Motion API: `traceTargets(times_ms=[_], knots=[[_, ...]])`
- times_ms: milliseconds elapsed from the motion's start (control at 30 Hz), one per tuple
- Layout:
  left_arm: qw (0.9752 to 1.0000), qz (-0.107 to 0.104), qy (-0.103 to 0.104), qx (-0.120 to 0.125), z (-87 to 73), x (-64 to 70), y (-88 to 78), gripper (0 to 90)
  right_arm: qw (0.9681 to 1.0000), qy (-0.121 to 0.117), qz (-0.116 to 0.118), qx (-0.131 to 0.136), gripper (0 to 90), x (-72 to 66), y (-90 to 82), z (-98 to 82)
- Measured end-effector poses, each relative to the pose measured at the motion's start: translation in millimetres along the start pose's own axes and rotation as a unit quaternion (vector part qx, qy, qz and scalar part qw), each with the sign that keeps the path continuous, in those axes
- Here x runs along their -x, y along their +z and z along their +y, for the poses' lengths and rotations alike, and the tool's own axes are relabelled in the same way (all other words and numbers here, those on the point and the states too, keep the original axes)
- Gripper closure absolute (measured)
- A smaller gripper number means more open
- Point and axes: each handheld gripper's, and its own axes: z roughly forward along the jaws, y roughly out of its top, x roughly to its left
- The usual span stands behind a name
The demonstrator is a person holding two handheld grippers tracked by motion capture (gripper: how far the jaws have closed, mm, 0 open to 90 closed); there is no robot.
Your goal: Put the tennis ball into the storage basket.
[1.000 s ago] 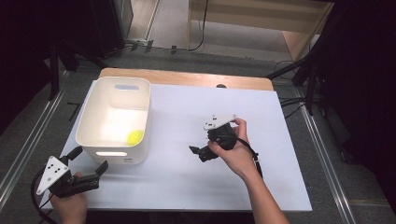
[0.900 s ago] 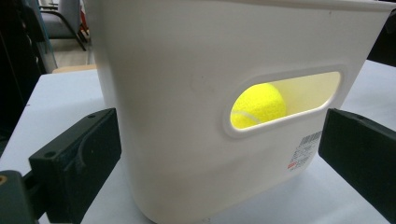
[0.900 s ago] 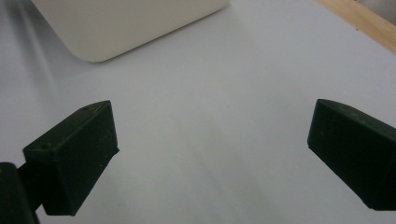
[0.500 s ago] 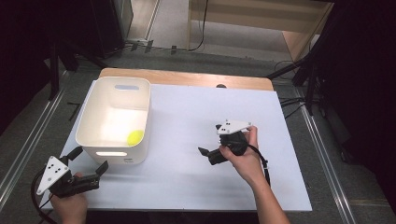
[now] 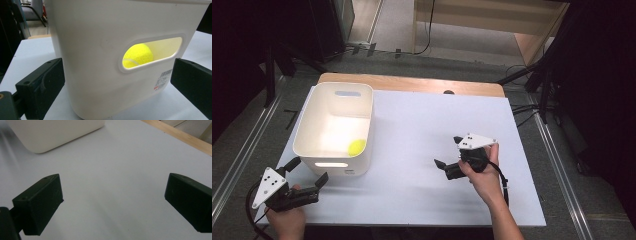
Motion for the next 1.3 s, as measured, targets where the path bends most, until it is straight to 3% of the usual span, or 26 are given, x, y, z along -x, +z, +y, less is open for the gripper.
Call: traceTargets(times_ms=[667,1300], knots=[[1.0,0.0,0.005,-0.001,-0.3,1.1,0.6,0.0,0.9984,0.035,-0.026,0.035,0.4,13.4,-28.4,-39.6],[1.0,0.001,0.007,-0.002,-0.4,1.7,0.6,0.0,0.9948,0.069,-0.051,0.055,0.4,23.0,-46.1,-73.9]])
